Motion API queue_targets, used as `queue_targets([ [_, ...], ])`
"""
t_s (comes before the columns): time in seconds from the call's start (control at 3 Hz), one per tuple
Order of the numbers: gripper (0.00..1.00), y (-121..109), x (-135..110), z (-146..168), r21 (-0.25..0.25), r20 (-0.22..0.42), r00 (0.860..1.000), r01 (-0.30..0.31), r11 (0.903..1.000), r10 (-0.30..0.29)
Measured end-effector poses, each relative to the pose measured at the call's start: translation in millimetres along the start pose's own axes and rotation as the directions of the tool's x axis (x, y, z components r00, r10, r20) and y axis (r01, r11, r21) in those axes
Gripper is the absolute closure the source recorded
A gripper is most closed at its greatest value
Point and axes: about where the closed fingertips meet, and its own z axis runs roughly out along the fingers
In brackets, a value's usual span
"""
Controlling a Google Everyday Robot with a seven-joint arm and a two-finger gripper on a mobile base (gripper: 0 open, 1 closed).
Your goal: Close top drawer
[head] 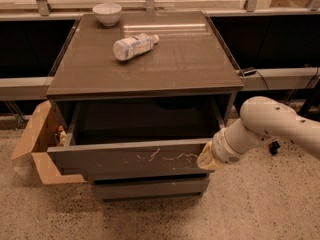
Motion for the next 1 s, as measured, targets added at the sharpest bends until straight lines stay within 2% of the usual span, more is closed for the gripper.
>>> queue_targets([
  [0.33, 0.92, -18, 5, 0, 0.011, 0.005, 1.000, -0.006, 0.9999, 0.005],
  [1.0, 0.46, -29, 12, 4, 0.014, 0.022, 1.000, -0.019, 0.9997, 0.019],
])
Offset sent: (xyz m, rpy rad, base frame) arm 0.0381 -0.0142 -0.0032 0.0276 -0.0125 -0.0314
